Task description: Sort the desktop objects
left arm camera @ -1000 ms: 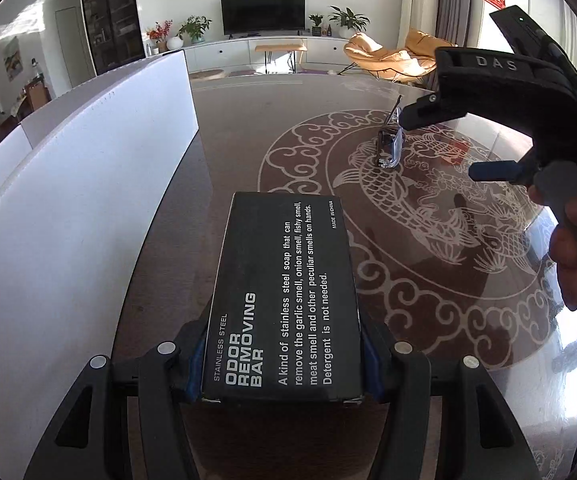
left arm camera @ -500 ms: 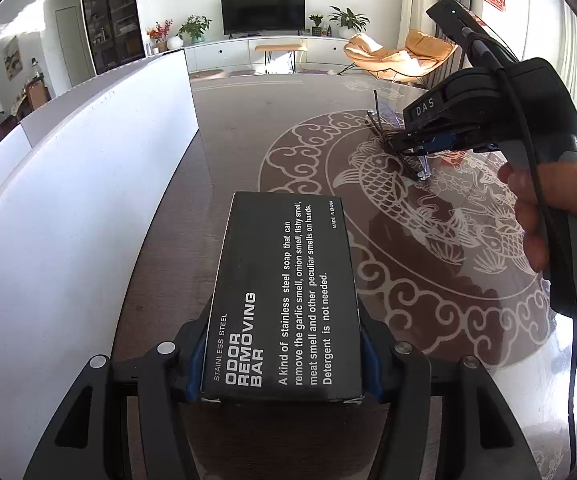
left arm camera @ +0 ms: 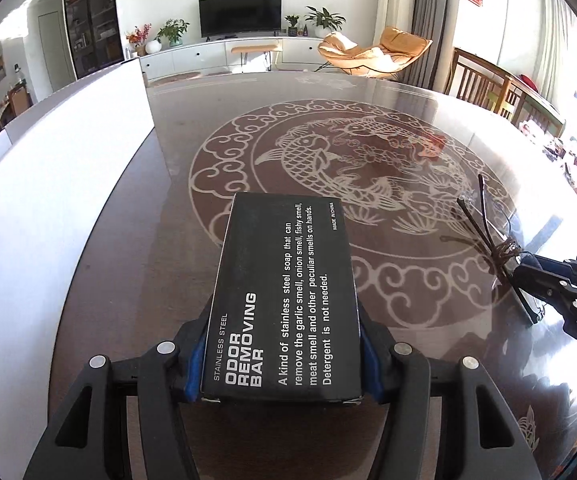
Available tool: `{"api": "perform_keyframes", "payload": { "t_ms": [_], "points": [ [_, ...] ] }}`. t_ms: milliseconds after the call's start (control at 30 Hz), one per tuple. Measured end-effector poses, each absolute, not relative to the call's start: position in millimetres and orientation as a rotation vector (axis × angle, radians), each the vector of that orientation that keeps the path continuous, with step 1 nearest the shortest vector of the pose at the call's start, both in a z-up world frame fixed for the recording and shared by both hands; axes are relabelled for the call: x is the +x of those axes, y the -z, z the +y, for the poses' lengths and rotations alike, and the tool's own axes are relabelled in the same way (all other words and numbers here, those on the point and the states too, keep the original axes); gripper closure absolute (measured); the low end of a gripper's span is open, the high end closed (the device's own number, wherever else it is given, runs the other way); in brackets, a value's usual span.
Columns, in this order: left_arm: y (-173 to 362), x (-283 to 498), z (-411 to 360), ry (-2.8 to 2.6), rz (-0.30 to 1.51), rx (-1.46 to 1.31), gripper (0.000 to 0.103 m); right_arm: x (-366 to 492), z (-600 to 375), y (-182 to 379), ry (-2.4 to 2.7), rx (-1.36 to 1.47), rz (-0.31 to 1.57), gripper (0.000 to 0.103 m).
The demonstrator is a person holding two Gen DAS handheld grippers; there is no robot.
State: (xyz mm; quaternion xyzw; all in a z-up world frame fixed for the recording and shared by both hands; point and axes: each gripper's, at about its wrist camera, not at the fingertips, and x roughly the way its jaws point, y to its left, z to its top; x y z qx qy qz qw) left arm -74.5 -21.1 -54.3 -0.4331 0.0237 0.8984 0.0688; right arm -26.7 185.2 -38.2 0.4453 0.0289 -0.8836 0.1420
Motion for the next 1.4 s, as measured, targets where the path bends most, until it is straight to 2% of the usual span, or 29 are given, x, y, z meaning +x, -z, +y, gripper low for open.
{"api": "perform_keyframes", "payload": {
  "t_ms": [100,167,233,267,300,333,367,467,600,1400],
  "points": [
    [55,-58,13,-2.654,0.118,-1.279,0.045,2,207,38,2.592,1.272,0.062,0.08],
    [54,-57,28,-2.665,0.176,-1.27,0.043,7,215,39,2.629,1.27,0.041,0.073],
    [53,-56,34,-2.683,0.212,-1.264,0.042,6,224,41,2.643,1.285,-0.002,0.039],
    [53,-57,32,-2.682,0.202,-1.268,0.038,6,226,41,2.641,1.264,-0.03,0.034],
    [54,-58,28,-2.676,0.176,-1.28,0.032,5,227,41,2.643,1.269,-0.038,0.024],
    [56,-60,25,-2.66,0.151,-1.308,0.015,4,226,41,2.65,1.279,-0.037,0.021],
    [58,-61,23,-2.647,0.126,-1.331,0.009,2,223,42,2.655,1.284,-0.033,0.02],
    [60,-62,27,-2.63,0.156,-1.344,0.0,-4,212,43,2.655,1.31,0.041,0.013],
    [62,-58,26,-2.612,0.154,-1.346,0.0,-4,200,47,2.645,1.346,0.143,0.002],
    [61,-54,28,-2.605,0.153,-1.342,0.0,-7,202,50,2.636,1.354,0.135,0.0]
  ]
}}
